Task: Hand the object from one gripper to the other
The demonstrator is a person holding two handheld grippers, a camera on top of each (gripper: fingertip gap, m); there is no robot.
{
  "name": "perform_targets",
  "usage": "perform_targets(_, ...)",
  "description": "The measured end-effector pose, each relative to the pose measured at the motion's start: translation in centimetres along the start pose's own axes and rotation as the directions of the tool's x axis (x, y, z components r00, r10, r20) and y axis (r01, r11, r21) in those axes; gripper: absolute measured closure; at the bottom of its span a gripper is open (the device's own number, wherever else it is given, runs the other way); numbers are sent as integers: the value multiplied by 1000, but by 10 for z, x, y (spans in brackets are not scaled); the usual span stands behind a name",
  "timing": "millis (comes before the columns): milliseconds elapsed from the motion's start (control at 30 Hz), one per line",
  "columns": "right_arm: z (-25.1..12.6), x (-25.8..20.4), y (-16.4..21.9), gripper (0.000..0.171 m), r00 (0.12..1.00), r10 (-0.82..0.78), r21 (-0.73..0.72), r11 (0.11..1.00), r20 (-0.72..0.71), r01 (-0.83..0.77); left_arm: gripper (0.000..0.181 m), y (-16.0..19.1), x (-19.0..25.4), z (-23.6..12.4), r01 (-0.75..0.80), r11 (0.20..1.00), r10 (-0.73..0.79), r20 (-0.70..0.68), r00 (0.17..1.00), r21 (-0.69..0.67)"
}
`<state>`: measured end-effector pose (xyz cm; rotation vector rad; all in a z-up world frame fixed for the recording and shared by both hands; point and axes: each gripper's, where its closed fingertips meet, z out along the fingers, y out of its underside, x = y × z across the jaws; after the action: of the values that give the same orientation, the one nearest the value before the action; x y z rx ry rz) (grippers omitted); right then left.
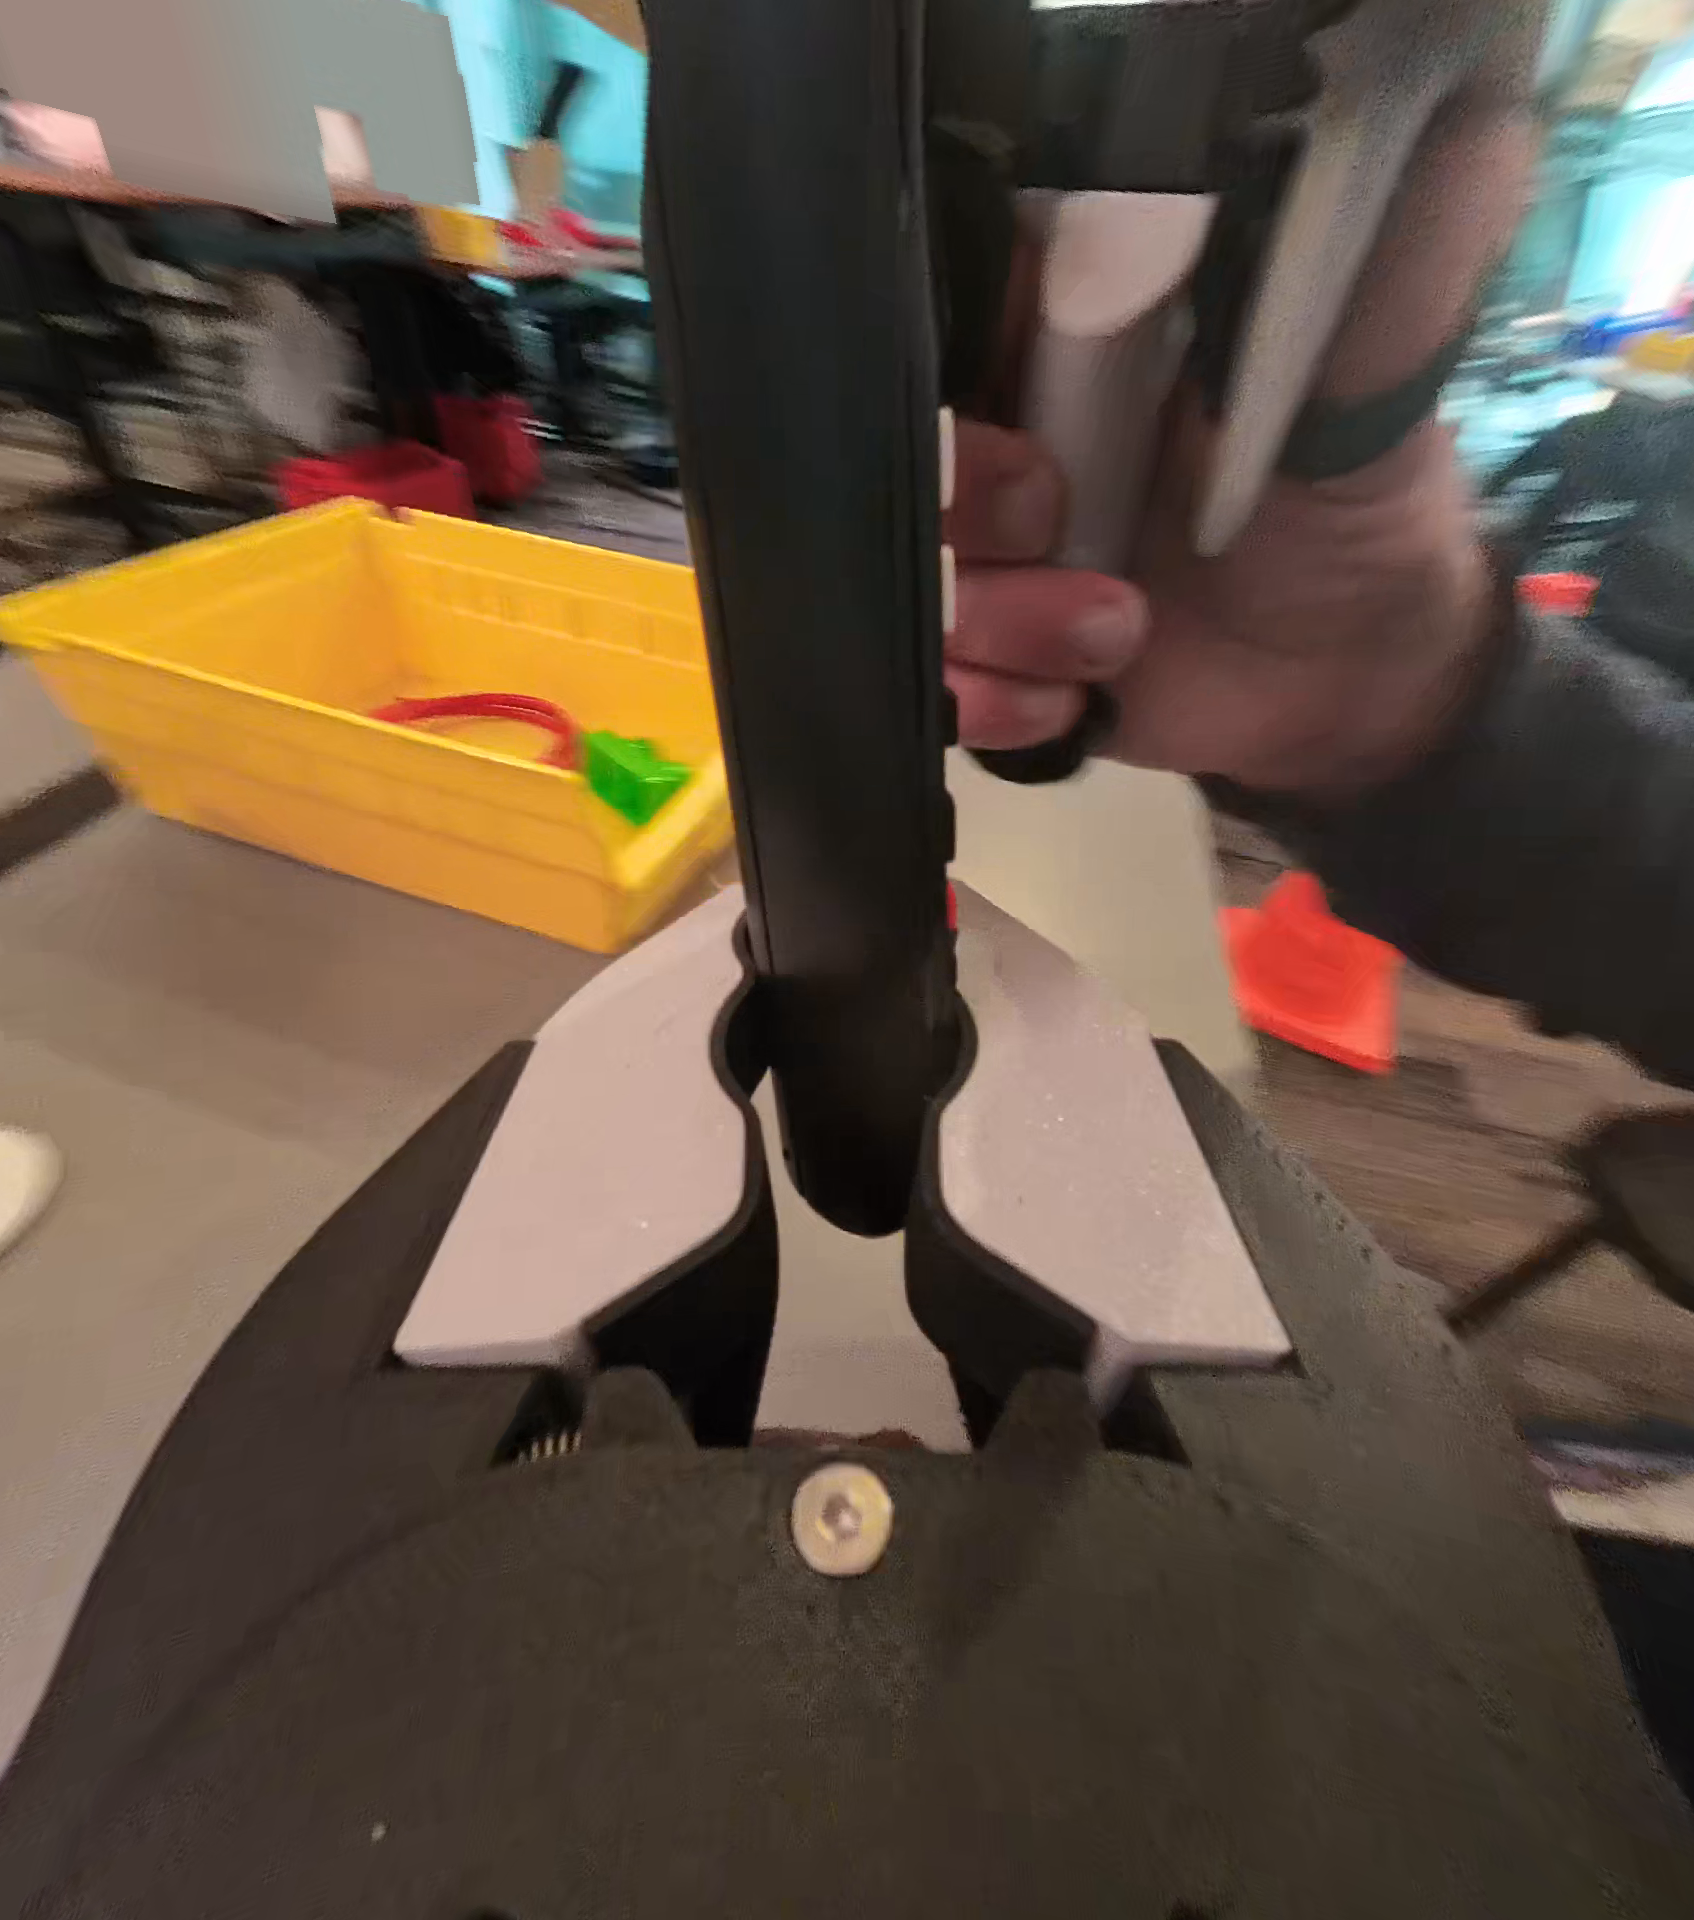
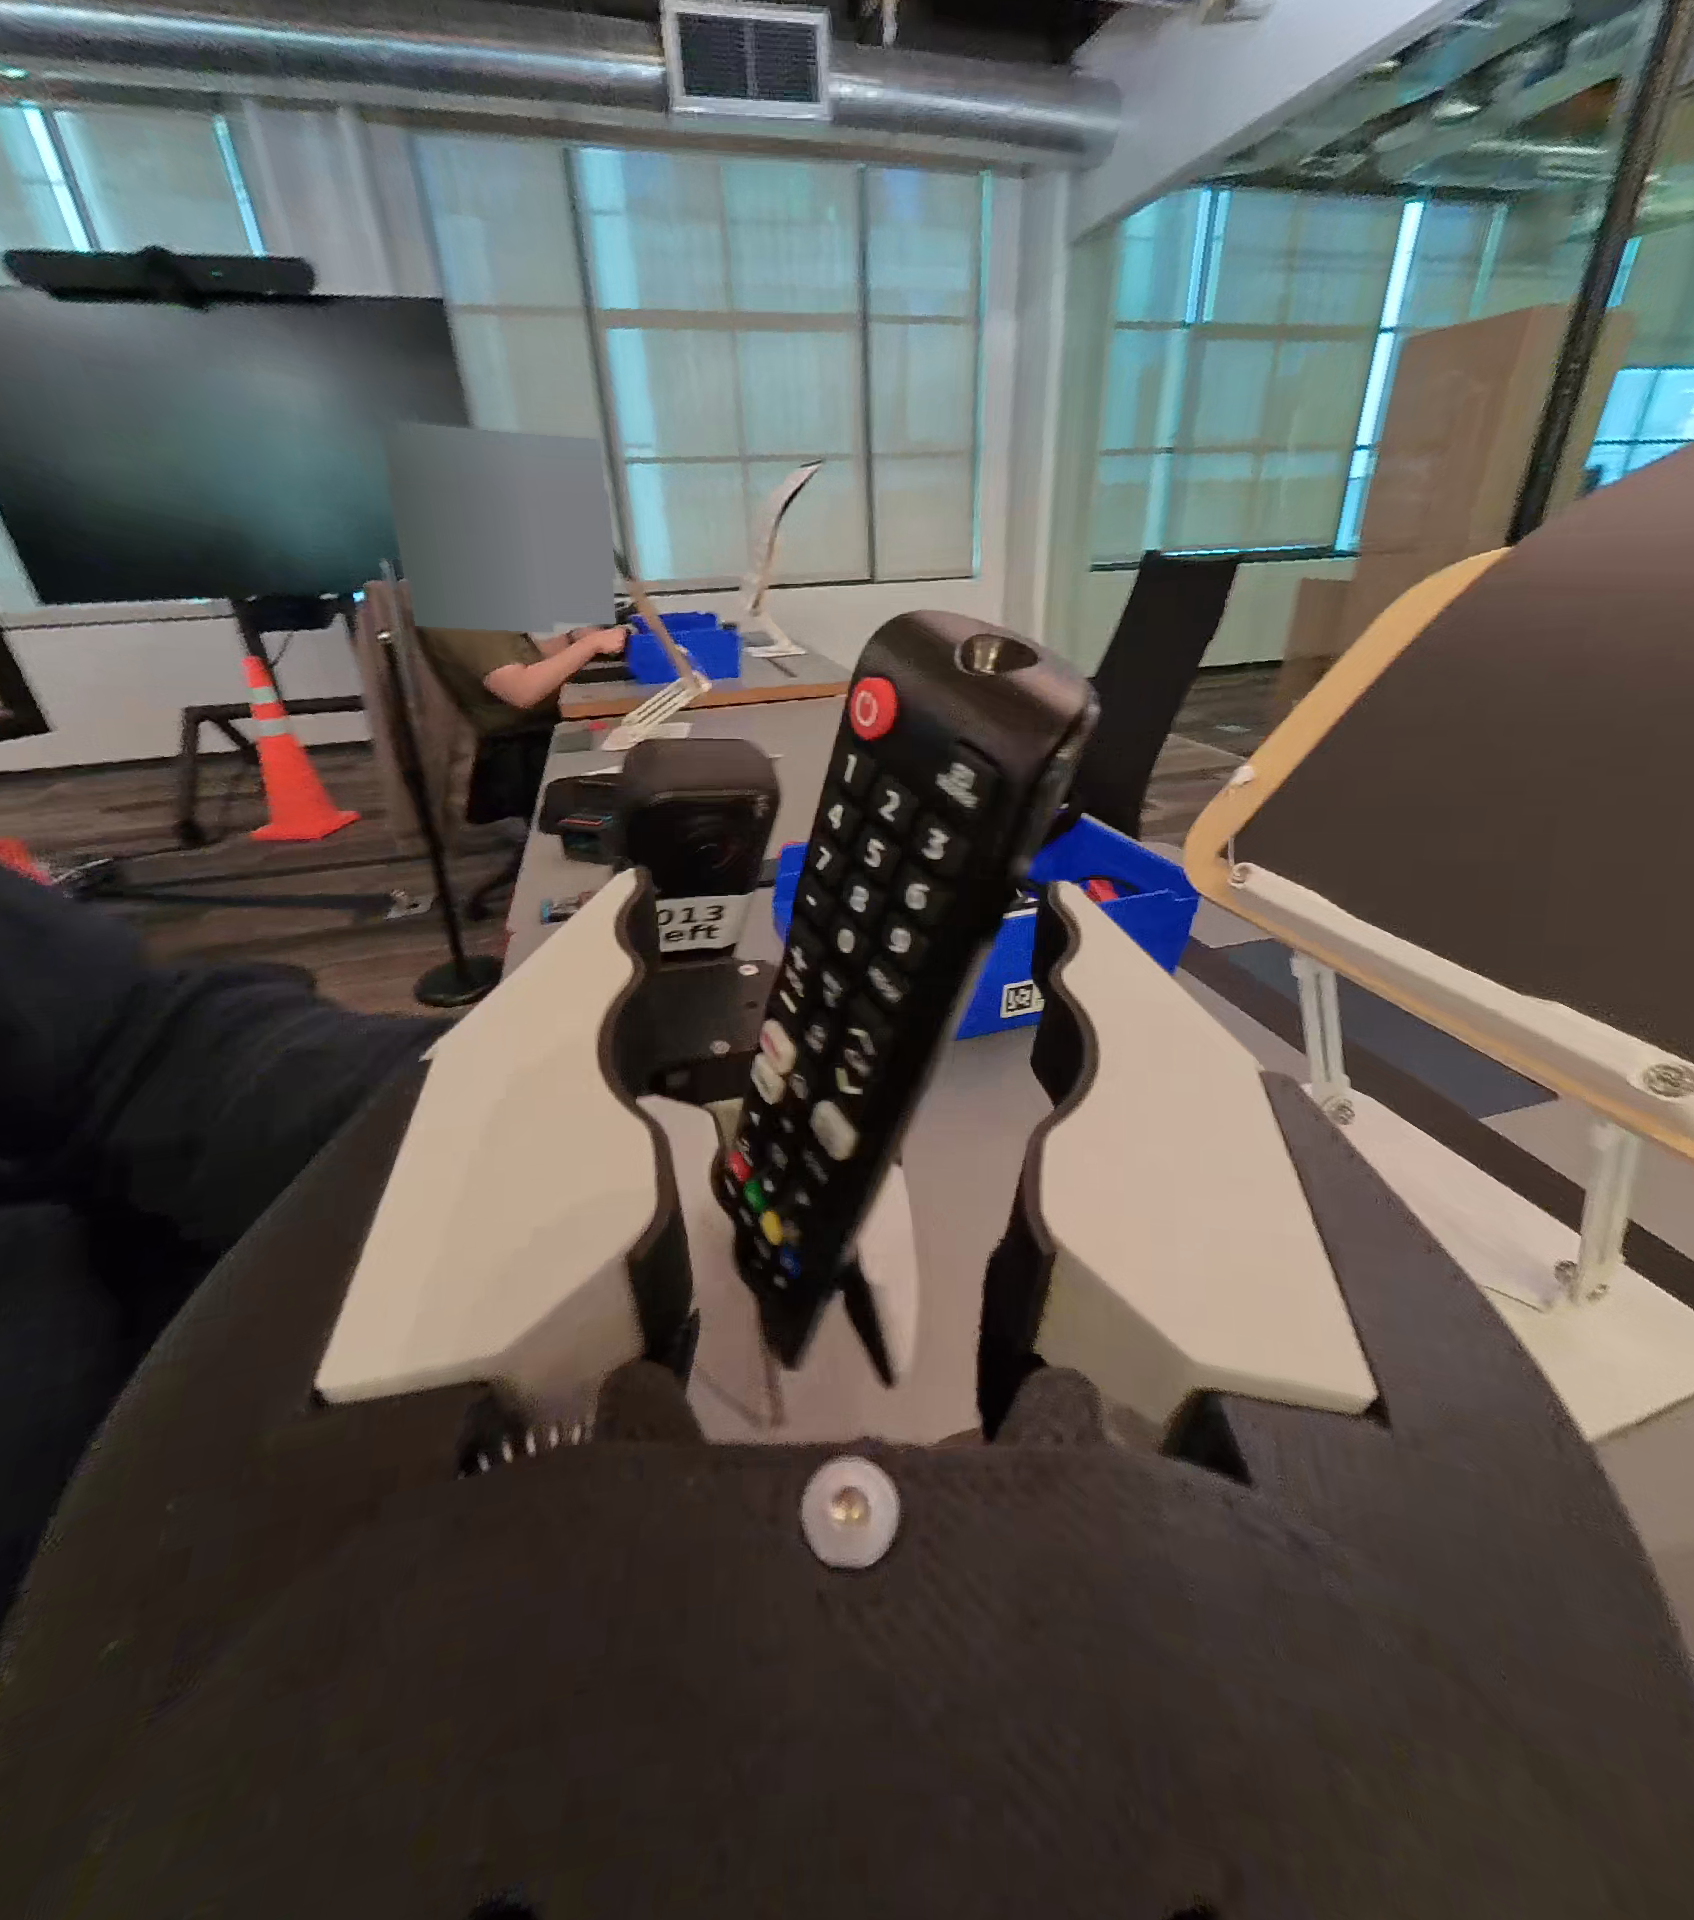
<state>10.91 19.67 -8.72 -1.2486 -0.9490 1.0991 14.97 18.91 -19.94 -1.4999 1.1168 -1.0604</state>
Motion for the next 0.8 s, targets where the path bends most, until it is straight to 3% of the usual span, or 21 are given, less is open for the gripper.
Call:
perform_targets(67, 0, -8, 1, 101, 995, 14, -7, 1000, 100, -13, 155, -4, 19, -5, 44, 998, -38, -165, 986, 33)
perform_targets(200, 5, -25, 6, 100, 961, 69, -39, 997, 267, -60, 155, -7, 32, -12, 60, 997, -44, -277, 960, 50)
perform_targets(300, 14, -30, 15, 120, 950, 70, -86, 995, 305, -46, 155, -4, 38, -12, 66, 997, -49, -333, 942, 42)
perform_targets(367, 16, -28, 18, 149, 953, 69, -91, 995, 296, -44, 155, -1, 38, -10, 63, 998, -49, -339, 940, 31)
perform_targets(500, 18, -22, 22, 152, 968, 50, -107, 994, 248, -24, 155, 2, 37, -9, 50, 998, -37, -332, 942, 32)
perform_targets(633, 17, -4, 22, 153, 992, 34, -102, 995, 120, -22, 151, 3, 20, -5, 5, 1000, -2, -212, 977, 10)
perform_targets(700, 15, 11, 20, 153, 1000, 14, -96, 995, 15, -12, 128, 2, 5, -4, -24, 1000, 24, -84, 996, 4)
perform_targets(800, 11, 31, 16, 152, 991, 22, -59, 998, -132, -30, 110, 5, -19, -1, -149, 987, 158, 174, 972, -63)
